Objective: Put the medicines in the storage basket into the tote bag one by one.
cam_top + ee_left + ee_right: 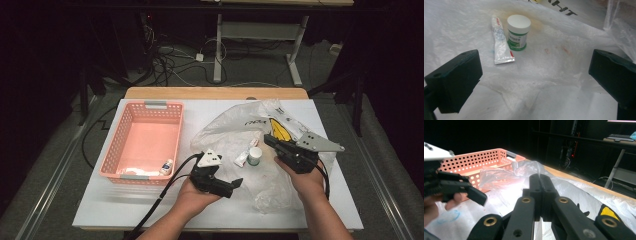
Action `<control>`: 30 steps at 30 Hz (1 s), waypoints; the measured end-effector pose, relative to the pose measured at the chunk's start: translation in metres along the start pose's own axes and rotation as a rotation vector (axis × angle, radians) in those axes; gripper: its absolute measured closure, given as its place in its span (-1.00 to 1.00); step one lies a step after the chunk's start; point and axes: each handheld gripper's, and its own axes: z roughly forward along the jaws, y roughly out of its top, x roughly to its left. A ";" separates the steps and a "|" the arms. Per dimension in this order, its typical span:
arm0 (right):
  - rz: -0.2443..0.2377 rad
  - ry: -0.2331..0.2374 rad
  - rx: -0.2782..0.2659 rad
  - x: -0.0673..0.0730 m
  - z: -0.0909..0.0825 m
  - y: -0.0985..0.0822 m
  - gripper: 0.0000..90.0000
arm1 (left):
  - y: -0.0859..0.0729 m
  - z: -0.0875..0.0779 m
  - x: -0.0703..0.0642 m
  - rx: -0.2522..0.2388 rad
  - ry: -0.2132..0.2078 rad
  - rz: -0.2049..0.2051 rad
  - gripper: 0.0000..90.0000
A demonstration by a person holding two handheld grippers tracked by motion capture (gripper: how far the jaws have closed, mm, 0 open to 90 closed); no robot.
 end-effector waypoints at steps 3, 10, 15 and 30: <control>0.000 -0.001 0.003 0.000 0.000 0.000 1.00 | -0.001 -0.014 0.004 -0.005 0.023 0.005 -1.00; 0.005 0.001 0.009 0.001 0.002 -0.002 1.00 | -0.002 -0.040 0.021 -0.004 0.083 -0.007 -1.00; 0.006 -0.002 0.005 0.000 0.001 -0.002 1.00 | -0.004 -0.055 0.034 -0.015 0.125 -0.028 -1.00; 0.003 -0.003 0.008 0.000 0.001 -0.002 1.00 | -0.019 -0.092 0.063 -0.027 0.239 -0.092 -1.00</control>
